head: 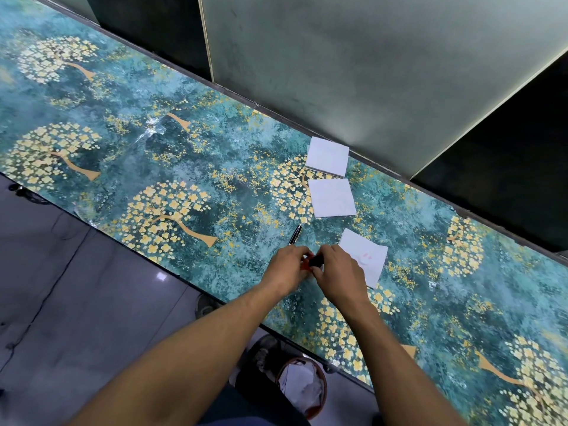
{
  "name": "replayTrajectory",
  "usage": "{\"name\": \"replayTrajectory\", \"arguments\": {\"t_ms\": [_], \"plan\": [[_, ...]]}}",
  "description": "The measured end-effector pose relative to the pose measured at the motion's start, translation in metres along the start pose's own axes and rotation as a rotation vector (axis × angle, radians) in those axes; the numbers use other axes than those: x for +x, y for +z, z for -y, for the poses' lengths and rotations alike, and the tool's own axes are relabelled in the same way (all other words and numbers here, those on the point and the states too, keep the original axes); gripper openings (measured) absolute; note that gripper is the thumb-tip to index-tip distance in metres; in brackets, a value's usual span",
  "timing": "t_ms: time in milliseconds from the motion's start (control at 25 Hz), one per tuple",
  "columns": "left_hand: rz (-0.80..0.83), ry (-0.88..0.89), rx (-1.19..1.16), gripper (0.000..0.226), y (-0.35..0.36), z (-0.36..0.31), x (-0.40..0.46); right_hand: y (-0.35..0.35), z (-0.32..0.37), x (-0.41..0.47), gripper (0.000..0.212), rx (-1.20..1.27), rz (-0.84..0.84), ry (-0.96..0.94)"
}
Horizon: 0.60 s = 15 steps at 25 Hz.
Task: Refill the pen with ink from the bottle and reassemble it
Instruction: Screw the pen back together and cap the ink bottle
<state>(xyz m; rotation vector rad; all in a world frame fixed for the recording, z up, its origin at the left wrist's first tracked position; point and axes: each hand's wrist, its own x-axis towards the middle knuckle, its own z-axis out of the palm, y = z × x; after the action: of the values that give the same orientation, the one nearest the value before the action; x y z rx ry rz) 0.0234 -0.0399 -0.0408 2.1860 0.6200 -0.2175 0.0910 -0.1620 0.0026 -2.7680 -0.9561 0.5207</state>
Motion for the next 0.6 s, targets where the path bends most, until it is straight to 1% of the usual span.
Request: {"name": "replayTrajectory", "arguments": {"t_ms": [280, 360, 400, 480, 520, 600], "plan": [[-0.008, 0.009, 0.022, 0.036, 0.002, 0.000, 0.001, 0.007, 0.003, -0.001, 0.023, 0.014, -0.045, 0.068], [-0.013, 0.009, 0.014, 0.037, 0.003, 0.001, 0.001, 0.010, 0.001, -0.002, 0.023, 0.034, -0.046, 0.051], [-0.014, 0.009, 0.010, 0.037, 0.004, 0.001, 0.001, 0.010, -0.002, -0.004, 0.023, 0.066, -0.039, 0.033], [-0.016, 0.004, -0.005, 0.038, 0.005, 0.002, 0.001, 0.011, -0.012, -0.009, 0.026, 0.210, -0.031, 0.038], [-0.021, -0.004, -0.019, 0.039, 0.006, 0.003, 0.000, 0.010, -0.020, -0.012, 0.029, 0.295, -0.042, 0.074], [-0.022, -0.023, -0.032, 0.043, 0.007, 0.003, 0.000, 0.008, -0.040, -0.016, 0.032, 0.409, -0.116, 0.210]]}}
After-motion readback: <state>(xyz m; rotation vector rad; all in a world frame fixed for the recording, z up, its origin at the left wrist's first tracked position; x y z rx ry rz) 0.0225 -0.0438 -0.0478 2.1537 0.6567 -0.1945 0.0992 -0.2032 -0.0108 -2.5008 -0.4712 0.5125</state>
